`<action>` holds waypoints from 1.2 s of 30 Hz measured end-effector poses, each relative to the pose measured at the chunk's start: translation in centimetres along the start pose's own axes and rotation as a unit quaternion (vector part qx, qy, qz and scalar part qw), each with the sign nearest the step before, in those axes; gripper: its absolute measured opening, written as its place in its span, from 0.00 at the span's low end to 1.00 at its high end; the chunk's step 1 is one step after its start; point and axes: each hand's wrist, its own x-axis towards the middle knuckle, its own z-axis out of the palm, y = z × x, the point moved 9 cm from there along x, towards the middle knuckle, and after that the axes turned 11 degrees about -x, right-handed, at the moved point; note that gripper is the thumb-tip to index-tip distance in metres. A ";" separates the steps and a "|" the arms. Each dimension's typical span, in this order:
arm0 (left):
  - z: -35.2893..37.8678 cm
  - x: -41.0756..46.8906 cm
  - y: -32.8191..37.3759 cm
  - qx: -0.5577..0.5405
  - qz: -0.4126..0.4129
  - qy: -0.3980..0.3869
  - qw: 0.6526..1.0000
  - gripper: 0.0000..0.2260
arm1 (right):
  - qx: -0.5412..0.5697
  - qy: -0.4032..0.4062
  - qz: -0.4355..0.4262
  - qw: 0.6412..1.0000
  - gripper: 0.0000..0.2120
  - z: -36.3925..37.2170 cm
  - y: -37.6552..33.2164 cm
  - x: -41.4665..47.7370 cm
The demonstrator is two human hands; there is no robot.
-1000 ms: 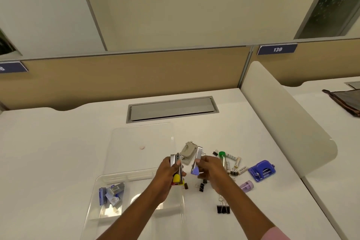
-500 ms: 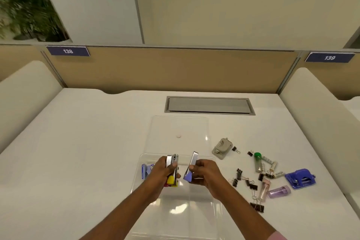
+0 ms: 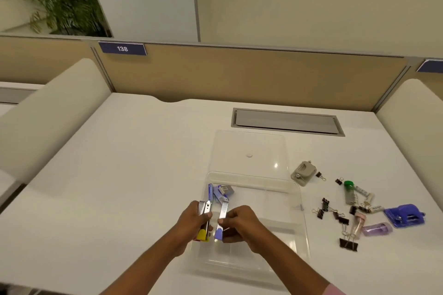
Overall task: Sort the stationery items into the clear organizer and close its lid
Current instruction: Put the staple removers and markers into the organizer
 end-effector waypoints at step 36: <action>4.0 2.6 2.6 0.493 0.053 0.059 0.866 0.16 | -0.205 0.066 0.006 0.976 0.12 -0.8 -0.8 0.5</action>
